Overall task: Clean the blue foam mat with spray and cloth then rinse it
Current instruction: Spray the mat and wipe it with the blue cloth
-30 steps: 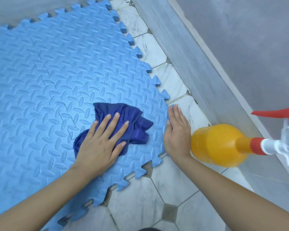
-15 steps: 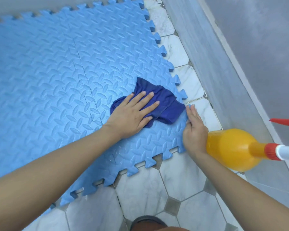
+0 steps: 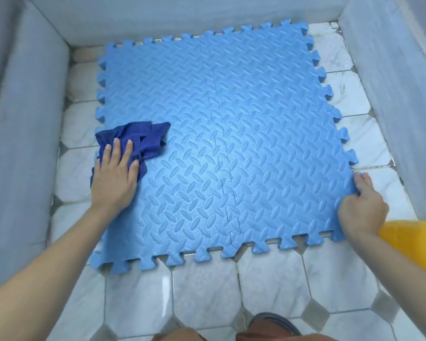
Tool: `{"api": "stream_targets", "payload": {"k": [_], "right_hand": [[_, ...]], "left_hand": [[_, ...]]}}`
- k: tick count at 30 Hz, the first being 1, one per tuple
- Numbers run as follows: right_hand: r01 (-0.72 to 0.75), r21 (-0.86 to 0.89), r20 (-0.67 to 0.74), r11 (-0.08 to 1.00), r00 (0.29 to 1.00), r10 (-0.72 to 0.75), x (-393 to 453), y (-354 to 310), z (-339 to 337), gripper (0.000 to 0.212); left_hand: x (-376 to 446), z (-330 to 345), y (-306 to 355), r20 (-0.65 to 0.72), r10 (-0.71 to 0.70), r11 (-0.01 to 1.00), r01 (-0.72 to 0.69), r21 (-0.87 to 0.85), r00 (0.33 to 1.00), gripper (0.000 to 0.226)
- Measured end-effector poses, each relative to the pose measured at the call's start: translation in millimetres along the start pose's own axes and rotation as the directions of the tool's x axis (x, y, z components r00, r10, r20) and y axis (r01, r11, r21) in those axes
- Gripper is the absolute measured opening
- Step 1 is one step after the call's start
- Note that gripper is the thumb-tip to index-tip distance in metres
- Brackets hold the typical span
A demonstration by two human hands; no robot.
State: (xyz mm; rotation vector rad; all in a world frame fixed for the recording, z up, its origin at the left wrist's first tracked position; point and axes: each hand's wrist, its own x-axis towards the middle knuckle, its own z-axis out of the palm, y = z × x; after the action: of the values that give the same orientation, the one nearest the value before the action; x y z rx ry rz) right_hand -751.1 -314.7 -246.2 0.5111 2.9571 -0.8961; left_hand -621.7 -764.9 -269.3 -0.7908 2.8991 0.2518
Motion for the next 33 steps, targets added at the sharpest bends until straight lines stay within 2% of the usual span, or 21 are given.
{"api": "stream_targets", "payload": {"k": [3,6,7,9,10,11,12,15,16,17,19,20,22,26,27,28,29,33], "right_hand": [[0.058,-0.094,0.017,0.994,0.998,-0.057,-6.9,-3.6,1.1,0.058],[0.179,-0.223,0.034,0.958,0.984,-0.176,-11.4,-3.3,3.0,0.061],[0.213,-0.259,0.051,0.942,0.977,-0.206,-11.1,-1.5,3.0,0.058],[0.25,-0.336,0.098,0.908,0.968,-0.23,-7.8,5.6,1.8,0.051],[0.269,-0.365,0.126,0.891,0.963,-0.239,-5.7,10.5,0.7,0.05],[0.302,-0.381,0.161,0.874,0.952,-0.259,-5.0,14.9,-1.0,0.051],[0.345,-0.388,0.201,0.854,0.937,-0.288,-5.8,18.8,-2.5,0.053],[0.419,-0.362,0.303,0.833,0.898,-0.32,-18.1,22.1,-3.8,0.056],[0.421,-0.353,0.321,0.835,0.893,-0.315,-21.7,23.4,-3.2,0.056],[0.418,-0.35,0.331,0.838,0.892,-0.306,-24.5,24.3,-2.6,0.057],[0.426,-0.358,0.348,0.831,0.886,-0.305,-25.7,22.0,-4.7,0.059],[0.439,-0.363,0.365,0.822,0.879,-0.307,-24.5,21.4,-6.0,0.06],[0.45,-0.333,0.402,0.828,0.863,-0.308,-23.4,21.2,-8.3,0.06],[0.447,-0.235,0.412,0.863,0.85,-0.328,-23.7,22.1,-12.2,0.056],[0.457,-0.215,0.412,0.863,0.844,-0.344,-22.5,23.2,-13.9,0.054],[0.468,-0.197,0.418,0.861,0.835,-0.358,-20.8,24.9,-15.6,0.053],[0.481,-0.186,0.429,0.857,0.824,-0.37,-19.5,26.7,-17.4,0.054],[0.478,-0.155,0.441,0.864,0.816,-0.373,-19.2,29.0,-20.0,0.057]], "left_hand": [[-48.7,4.7,4.6,0.047,0.143,0.988,-0.145,0.042,0.989,0.061],[-94.2,15.3,43.7,0.095,0.388,0.912,-0.397,0.103,0.917,0.059],[-106.0,19.7,61.4,0.12,0.49,0.86,-0.502,0.097,0.863,0.058],[-120.6,23.1,90.4,0.192,0.678,0.709,-0.7,0.088,0.71,0.058],[-120.2,22.7,95.1,0.222,0.733,0.642,-0.762,0.091,0.644,0.058],[-113.9,22.7,92.4,0.225,0.757,0.607,-0.788,0.108,0.614,0.057],[-103.2,22.0,85.5,0.214,0.748,0.618,-0.777,0.121,0.628,0.056],[-63.6,14.8,65.9,0.124,0.54,0.826,-0.553,0.11,0.832,0.056],[-54.2,13.8,64.0,0.11,0.46,0.876,-0.47,0.105,0.881,0.058],[-49.7,14.8,65.6,0.113,0.41,0.902,-0.421,0.099,0.905,0.061],[-54.2,18.1,78.9,0.096,0.42,0.898,-0.429,0.099,0.902,0.062],[-60.6,19.5,89.2,0.075,0.471,0.87,-0.477,0.123,0.879,0.061],[-77.7,25.1,114.2,0.068,0.623,0.764,-0.625,0.16,0.779,0.058],[-89.7,38.5,179.4,0.144,0.871,0.459,-0.882,0.105,0.47,0.057],[-83.5,39.6,195.2,0.168,0.89,0.412,-0.906,0.097,0.423,0.057],[-73.7,39.9,208.8,0.192,0.888,0.407,-0.908,0.097,0.418,0.058],[-60.7,38.1,220.8,0.196,0.873,0.435,-0.895,0.1,0.447,0.059],[0.0,24.0,245.5,0.167,0.67,0.722,-0.687,0.083,0.724,0.062]]}}
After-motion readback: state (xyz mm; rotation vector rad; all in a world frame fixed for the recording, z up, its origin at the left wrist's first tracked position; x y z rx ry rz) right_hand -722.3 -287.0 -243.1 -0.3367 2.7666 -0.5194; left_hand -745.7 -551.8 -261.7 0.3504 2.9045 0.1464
